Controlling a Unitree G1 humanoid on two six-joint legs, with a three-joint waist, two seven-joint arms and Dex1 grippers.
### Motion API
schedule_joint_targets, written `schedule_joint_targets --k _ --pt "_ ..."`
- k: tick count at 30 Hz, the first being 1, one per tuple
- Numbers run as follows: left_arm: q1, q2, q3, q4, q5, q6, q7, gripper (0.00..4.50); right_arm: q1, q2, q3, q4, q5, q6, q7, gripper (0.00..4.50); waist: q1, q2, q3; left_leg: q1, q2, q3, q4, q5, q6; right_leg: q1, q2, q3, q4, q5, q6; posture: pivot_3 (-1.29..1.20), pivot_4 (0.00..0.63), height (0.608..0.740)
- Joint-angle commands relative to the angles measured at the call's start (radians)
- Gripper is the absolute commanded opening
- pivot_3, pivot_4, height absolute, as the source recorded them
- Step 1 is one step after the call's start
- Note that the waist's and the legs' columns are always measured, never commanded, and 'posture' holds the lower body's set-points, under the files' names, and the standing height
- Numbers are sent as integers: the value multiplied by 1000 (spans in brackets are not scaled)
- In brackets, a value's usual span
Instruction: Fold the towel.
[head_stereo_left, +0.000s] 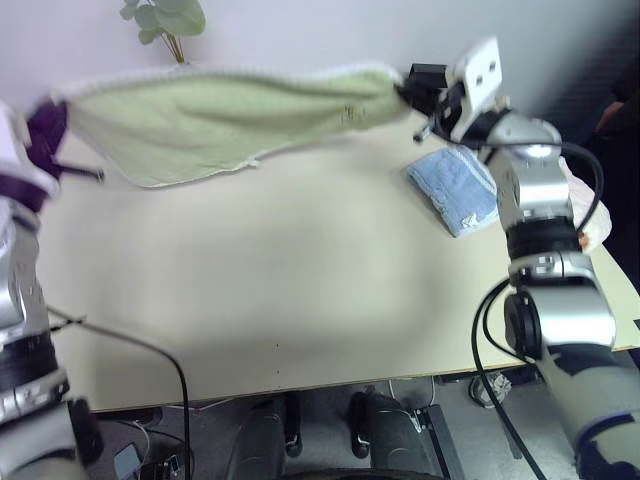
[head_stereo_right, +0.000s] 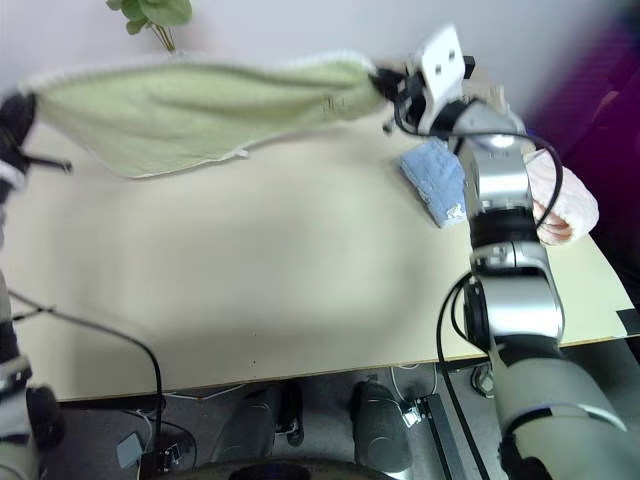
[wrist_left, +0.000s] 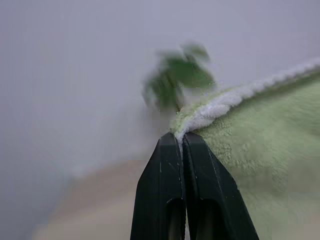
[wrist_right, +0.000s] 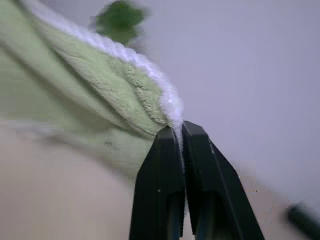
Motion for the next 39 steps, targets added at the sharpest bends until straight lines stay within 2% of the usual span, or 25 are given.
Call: schedule_joint_targets --k 1,5,7,10,12,16,20,29,39 --pt "175 9 100 -176 -90 56 -86 0 136 -70 21 -261 79 148 120 22 1 0 0 0 0 0 0 0 0 0 0 0 0 0 0 0 150 733" --pt "493 -7 173 -310 -170 130 -215 0 361 -199 37 -464 151 309 266 22 9 0 0 1 0 -1 0 -1 0 1 -1 0 0 0 0 0 150 733" --pt "621 -13 213 -366 -221 156 -279 0 426 -260 22 -532 194 390 309 22 10 0 0 1 0 -1 0 -2 1 0 -2 0 -1 0 -1 0 150 733" --pt "698 -8 253 -394 -308 228 -304 0 455 -309 8 -592 246 450 345 22 22 0 0 1 0 -2 1 -7 5 0 -4 0 -2 0 -2 0 150 733" --pt "712 -2 250 -388 -299 230 -304 0 436 -304 13 -594 236 452 322 22 26 0 0 1 1 -4 2 -7 3 -1 -4 0 -2 -1 -7 0 150 733" --pt "670 1 223 -352 -256 204 -268 0 386 -268 41 -560 180 423 253 22 31 0 -1 2 1 -5 2 -7 3 -2 -4 -1 -3 -3 -11 0 150 733" --pt "462 20 83 -144 -70 104 -138 0 229 -145 121 -312 0 297 66 22 31 0 -1 1 0 -4 2 -7 3 0 -4 -2 -2 -2 -11 0 150 733" --pt "218 14 -82 140 33 -25 -137 0 169 -84 137 -105 -51 194 72 22 28 -1 -1 -1 -1 0 2 -2 2 0 -1 -2 -1 0 -4 0 150 733" --pt "46 20 -169 332 77 -115 -155 0 229 -95 122 -124 -56 191 78 22 30 -1 -1 0 0 1 2 -2 1 0 -2 -1 0 0 -3 0 150 733"
